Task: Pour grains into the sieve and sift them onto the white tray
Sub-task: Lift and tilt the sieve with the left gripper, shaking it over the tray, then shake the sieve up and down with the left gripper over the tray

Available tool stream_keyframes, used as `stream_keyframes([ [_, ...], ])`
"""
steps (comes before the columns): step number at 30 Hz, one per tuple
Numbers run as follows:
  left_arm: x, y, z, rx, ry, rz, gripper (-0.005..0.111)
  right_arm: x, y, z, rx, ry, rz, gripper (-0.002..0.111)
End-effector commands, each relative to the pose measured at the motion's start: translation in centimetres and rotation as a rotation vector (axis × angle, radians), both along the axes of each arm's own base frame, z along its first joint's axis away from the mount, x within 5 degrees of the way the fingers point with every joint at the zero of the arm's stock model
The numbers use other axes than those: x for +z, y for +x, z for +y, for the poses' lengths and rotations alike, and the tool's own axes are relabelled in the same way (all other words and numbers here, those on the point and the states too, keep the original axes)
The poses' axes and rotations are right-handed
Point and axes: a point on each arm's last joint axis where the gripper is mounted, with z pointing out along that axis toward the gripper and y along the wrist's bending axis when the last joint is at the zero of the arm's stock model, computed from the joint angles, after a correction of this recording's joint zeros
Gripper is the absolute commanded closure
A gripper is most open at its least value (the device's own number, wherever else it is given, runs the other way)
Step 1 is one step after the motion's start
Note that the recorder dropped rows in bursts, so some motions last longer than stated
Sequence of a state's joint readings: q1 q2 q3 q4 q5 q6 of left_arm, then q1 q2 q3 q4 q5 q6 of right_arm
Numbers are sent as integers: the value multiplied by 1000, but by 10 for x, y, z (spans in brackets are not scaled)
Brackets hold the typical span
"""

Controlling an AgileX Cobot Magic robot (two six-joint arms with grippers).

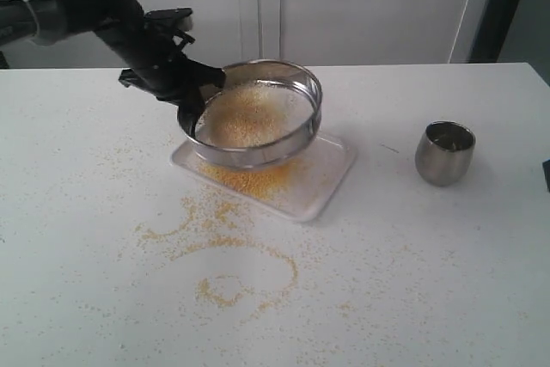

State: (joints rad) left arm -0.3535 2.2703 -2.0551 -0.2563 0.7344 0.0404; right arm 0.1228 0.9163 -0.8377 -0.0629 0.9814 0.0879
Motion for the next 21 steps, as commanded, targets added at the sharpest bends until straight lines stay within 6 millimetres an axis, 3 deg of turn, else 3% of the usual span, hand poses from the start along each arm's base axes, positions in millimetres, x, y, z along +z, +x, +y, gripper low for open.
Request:
stream_keyframes([
  [1, 16, 0, 10, 206, 173, -56, 107, 0, -1, -1, 2, -7, -6, 108],
  [2, 17, 4, 23, 332, 145, -20, 107, 0, -1, -1, 2, -7, -6, 108],
  [3, 17, 4, 26, 352, 70, 32, 107, 0, -1, -1, 2, -7, -6, 108],
  [5, 18, -3, 2, 124, -68, 54, 107, 0, -1, -1, 2, -7, -6, 108],
  [6, 20, -12, -20, -39, -111, 31, 107, 0, -1, -1, 2, -7, -6, 108],
  [8, 16, -19, -35, -103, -17, -17, 107, 1, -1, -1, 3, -7, -10, 108],
  [10, 13, -12, -22, 36, 149, -69, 107, 1, -1, -1, 3, -7, -10, 108],
  [11, 14, -4, -4, 155, 224, -88, 107, 1, -1, -1, 3, -7, -10, 108],
  [13, 18, 3, 21, 361, 191, -28, 107, 1, -1, -1, 3, -7, -10, 108],
  [14, 19, 2, 21, 373, 102, 26, 107, 1, -1, -1, 3, -7, -10, 108],
  [17, 20, -12, -23, 51, -73, 45, 107, 1, -1, -1, 3, -7, -10, 108],
  [18, 20, -20, -38, -55, -52, 13, 107, 1, -1, -1, 3, -7, -10, 108],
  [20, 17, -23, -44, -76, 114, -62, 107, 1, -1, -1, 3, -7, -10, 108],
  [21, 17, -18, -34, 33, 203, -87, 107, 1, -1, -1, 3, -7, -10, 108],
])
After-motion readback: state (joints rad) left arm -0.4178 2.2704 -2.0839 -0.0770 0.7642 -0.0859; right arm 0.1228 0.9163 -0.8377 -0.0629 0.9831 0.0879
